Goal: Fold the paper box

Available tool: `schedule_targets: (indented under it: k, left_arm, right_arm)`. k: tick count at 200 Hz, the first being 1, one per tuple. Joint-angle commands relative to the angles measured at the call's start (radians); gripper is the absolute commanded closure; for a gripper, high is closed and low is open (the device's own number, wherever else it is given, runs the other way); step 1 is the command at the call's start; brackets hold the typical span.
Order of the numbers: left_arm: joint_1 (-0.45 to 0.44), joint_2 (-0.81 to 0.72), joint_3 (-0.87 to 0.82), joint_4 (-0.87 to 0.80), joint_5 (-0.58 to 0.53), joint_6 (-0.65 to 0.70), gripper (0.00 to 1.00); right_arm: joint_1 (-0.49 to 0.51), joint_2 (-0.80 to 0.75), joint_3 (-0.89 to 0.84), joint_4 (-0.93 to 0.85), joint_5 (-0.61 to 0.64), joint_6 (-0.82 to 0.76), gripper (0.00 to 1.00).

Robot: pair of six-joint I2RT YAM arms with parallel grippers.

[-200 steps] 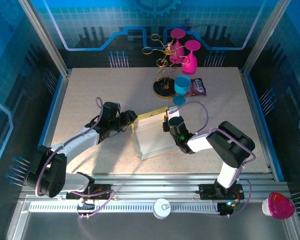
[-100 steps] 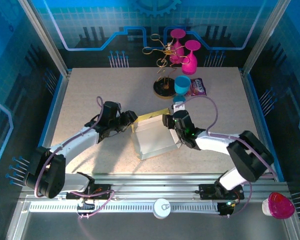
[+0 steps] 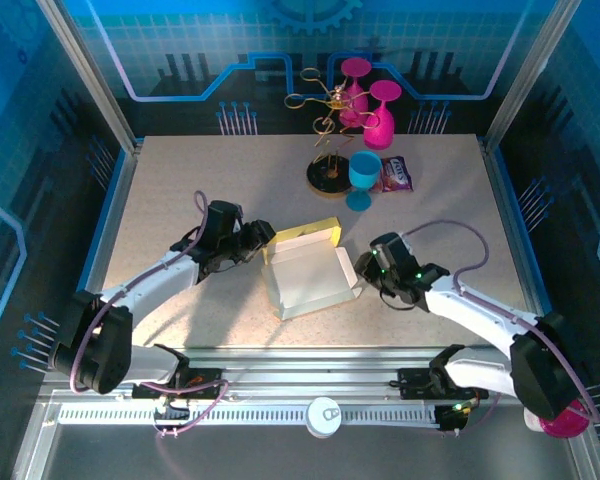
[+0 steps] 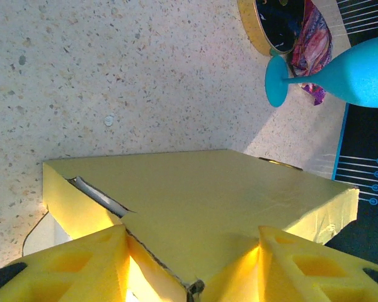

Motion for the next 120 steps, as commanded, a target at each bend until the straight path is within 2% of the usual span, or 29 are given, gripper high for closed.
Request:
schedule_targets:
  k: [1,70,120]
  left_arm:
    - [-0.001,0.035,0.001,-0.123,-0.025,0.043,0.49]
    - [0.005,0.029,0.004,-0.126,-0.019,0.047,0.49]
    - [0.007,0.032,0.004,-0.12,-0.012,0.048,0.5]
  right_arm:
    - [0.015,0.035,-0.06,0.05,-0.154,0.239,0.51]
    - [0.09,0.12,-0.096,0.129,-0.173,0.388,0.52]
    - [0.115,0.203,-0.122,0.263,-0.157,0.476,0.59]
